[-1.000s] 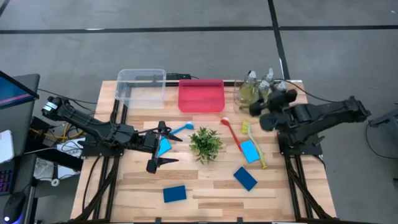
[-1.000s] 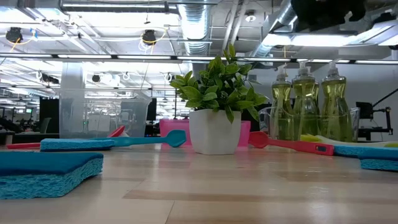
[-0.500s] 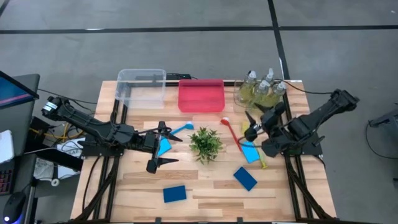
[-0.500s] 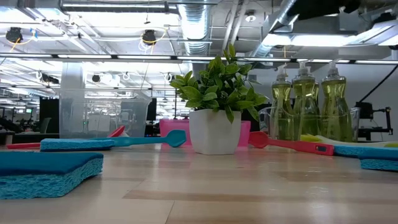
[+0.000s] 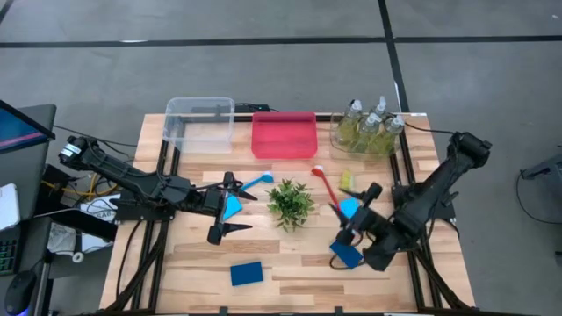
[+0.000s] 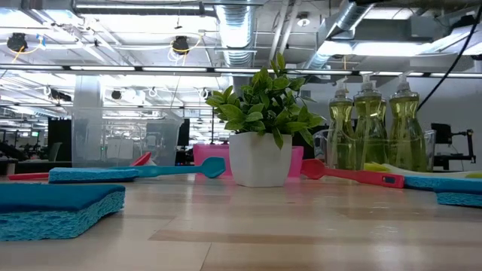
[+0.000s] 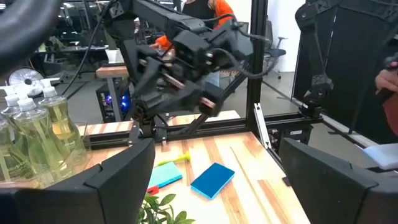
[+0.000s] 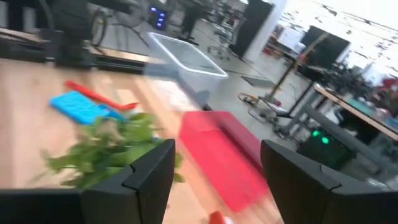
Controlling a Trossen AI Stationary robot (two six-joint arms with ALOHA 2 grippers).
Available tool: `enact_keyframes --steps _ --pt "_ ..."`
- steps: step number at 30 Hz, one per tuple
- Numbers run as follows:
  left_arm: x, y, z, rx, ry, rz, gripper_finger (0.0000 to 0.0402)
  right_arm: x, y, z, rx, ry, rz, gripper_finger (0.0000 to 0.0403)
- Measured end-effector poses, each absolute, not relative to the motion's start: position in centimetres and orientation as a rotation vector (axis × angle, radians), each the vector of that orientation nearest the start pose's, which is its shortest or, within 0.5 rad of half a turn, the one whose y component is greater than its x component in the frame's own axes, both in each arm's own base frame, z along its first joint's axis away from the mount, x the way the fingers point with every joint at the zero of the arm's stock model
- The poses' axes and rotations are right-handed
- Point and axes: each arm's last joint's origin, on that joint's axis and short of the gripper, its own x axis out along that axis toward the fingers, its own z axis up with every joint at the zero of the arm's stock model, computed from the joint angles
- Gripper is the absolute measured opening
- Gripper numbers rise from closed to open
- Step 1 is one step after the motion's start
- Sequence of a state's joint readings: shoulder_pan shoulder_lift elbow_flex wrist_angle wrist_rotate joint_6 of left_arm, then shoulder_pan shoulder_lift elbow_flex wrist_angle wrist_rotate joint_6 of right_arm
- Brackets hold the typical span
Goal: Pick & Place Kitchen Sink Supplies
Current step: Put the blue dish brush into the left transparent bin
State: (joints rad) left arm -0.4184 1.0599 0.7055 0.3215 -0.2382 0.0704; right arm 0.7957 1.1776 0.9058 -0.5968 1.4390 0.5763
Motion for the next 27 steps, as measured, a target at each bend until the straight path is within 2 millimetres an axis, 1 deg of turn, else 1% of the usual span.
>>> enact_keyframes --steps 2,4,7,9,11,13,16,20,23,27 --pt "22.0 -9.0 30.2 0.081 0.025 -0.18 0.0346 17.7 14.2 28.7 -0.241 0.199 -0.634 0.023" --pt "22.0 -9.0 30.2 0.081 0.025 -0.18 0.0346 18.3 14.7 29.3 -0.22 0.213 -0.561 0.023" --pt "22.0 -9.0 30.2 0.081 0.025 -0.18 0.0346 19.3 15.5 30.4 -0.226 0.215 -0.405 0.023" --pt "22.0 -9.0 30.2 0.081 0.025 -0.18 0.0346 20.0 15.9 31.1 -0.267 0.191 -0.28 0.023" --pt "22.0 -9.0 30.2 0.081 0.025 -0.18 0.0346 20.6 16.0 31.9 -0.313 0.147 -0.159 0.023" --pt "22.0 -9.0 30.2 0.081 0.025 -0.18 0.0346 21.2 15.7 32.5 -0.35 0.105 -0.084 0.023" --pt "22.0 -9.0 30.2 0.081 0.025 -0.18 0.0346 21.8 14.1 33.2 -0.385 0.081 -0.098 0.023" --pt "22.0 -9.0 30.2 0.081 0.026 -0.18 0.0346 22.7 10.7 33.8 -0.359 0.102 -0.179 0.023" --pt "22.0 -9.0 30.1 0.083 0.033 -0.181 0.0346 23.4 7.9 33.7 -0.322 0.139 -0.155 0.023" --pt "22.0 -9.0 30.0 0.086 0.041 -0.181 0.0346 24.2 5.0 33.4 -0.259 0.171 -0.125 0.023"
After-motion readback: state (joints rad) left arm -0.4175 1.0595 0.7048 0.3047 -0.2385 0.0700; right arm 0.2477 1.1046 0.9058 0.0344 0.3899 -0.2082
